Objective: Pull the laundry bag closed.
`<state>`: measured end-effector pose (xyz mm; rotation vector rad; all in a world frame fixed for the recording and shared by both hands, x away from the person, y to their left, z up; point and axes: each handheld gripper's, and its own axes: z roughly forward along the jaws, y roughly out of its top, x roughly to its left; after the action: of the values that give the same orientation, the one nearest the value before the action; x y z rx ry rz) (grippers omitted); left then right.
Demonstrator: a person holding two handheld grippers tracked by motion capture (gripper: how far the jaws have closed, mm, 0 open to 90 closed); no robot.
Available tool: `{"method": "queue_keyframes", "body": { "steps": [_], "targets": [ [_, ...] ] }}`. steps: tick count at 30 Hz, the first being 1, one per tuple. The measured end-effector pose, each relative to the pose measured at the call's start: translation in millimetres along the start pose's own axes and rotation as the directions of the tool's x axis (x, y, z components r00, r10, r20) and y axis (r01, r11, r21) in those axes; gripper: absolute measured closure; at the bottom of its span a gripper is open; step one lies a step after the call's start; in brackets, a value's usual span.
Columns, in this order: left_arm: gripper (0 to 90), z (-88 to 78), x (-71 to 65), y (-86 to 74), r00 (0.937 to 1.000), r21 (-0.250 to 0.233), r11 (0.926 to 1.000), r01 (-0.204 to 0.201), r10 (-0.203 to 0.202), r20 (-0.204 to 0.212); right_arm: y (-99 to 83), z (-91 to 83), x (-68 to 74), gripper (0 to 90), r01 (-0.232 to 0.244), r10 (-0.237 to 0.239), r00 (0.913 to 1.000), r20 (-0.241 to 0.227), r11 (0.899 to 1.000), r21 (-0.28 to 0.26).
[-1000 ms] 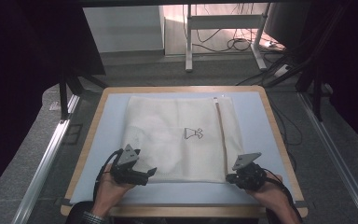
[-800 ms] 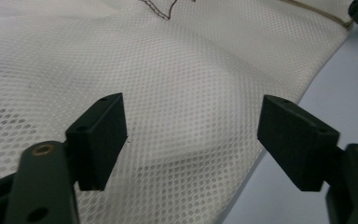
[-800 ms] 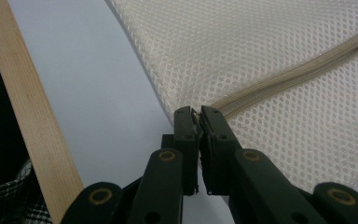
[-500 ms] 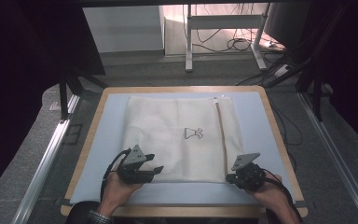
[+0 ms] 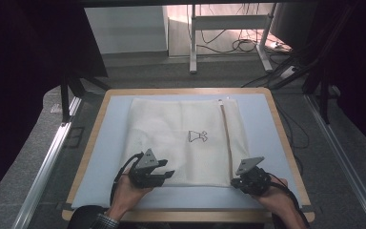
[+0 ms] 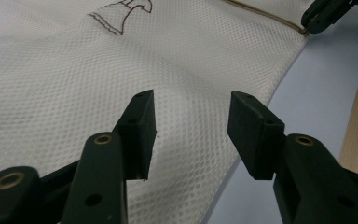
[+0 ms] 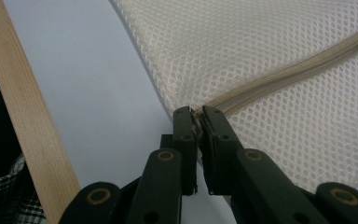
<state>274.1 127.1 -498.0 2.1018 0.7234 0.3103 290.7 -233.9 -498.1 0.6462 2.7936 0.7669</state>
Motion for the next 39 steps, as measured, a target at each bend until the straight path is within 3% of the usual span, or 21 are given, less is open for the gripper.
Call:
{"method": "queue_keyframes", "body": {
  "steps": [5,14,17,25,32,39],
  "targets": [
    [61.1,10.6,-5.9,4.4,0.9987,-0.001,1.0,-0.001,0.001,0.05,0.1,0.0,0.4,83.1,0.001,-0.001,1.0,0.001,1.0,0.001],
    [67.1,27.0,-13.1,10.6,0.9961,0.007,0.9997,-0.023,0.022,0.086,0.3,0.0,0.6,83.0,0.002,-0.002,1.0,0.002,1.0,0.003],
    [71.0,37.6,-15.5,13.2,0.9908,0.013,0.9994,-0.032,0.03,0.132,0.4,0.0,0.7,83.0,0.006,-0.006,1.0,0.004,1.0,0.003],
    [75.4,50.1,-24.4,20.9,0.989,0.013,0.9981,-0.059,0.057,0.137,0.5,0.0,0.8,82.9,0.012,-0.012,0.9999,0.006,1.0,0.003],
    [84.4,61.3,-29.5,26.1,0.9866,0.021,0.9976,-0.066,0.062,0.151,0.6,0.1,1.9,82.9,0.023,-0.023,0.9996,0.016,1.0,0.005],
    [88.9,72.6,-34.3,33.7,0.9793,0.014,0.9974,-0.071,0.067,0.191,0.8,0.2,2.4,82.7,0.024,-0.025,0.9995,0.022,1.0,0.007]
  ]
}}
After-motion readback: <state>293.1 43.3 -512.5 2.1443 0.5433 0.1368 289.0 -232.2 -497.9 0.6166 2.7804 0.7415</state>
